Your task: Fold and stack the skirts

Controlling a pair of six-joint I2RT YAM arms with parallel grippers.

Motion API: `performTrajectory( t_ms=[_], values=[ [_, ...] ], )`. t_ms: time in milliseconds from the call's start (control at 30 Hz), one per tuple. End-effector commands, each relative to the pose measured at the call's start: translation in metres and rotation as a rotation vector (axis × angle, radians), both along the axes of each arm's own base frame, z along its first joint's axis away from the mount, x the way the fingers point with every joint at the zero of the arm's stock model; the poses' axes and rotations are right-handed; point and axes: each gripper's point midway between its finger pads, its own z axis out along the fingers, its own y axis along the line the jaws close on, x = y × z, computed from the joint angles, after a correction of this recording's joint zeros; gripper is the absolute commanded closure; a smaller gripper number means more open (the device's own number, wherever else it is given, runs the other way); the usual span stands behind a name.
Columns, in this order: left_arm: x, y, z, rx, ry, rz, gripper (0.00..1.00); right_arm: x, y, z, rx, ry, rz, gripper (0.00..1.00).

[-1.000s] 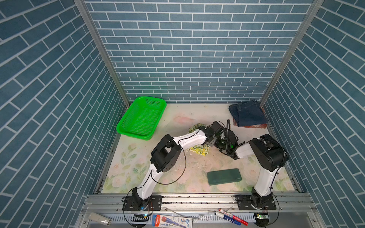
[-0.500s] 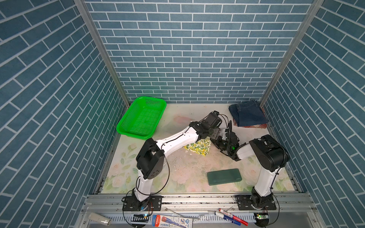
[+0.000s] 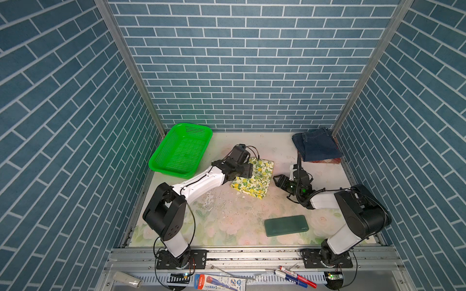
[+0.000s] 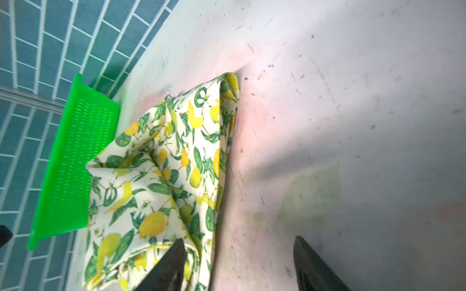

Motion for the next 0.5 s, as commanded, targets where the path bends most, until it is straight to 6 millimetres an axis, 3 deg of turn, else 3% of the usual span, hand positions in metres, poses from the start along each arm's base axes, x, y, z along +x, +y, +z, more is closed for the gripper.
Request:
performTrajectory(
  t_ms=[0, 233, 467],
  values=[
    [0.001, 0.012, -0.006, -0.071, 0.028, 0.052, 0.25, -0.008, -0.001, 0.007, -0.243, -0.082, 0.090, 0.30],
    [0.008, 0.040, -0.048, -0.074, 0.100, 0.122, 0.26, -0.014, 0.033, 0.034, -0.408, -0.223, 0.270, 0.30],
    [0.013, 0.040, -0.084, -0.127, 0.154, 0.118, 0.28, -0.017, 0.066, 0.047, -0.510, -0.305, 0.403, 0.30]
  ],
)
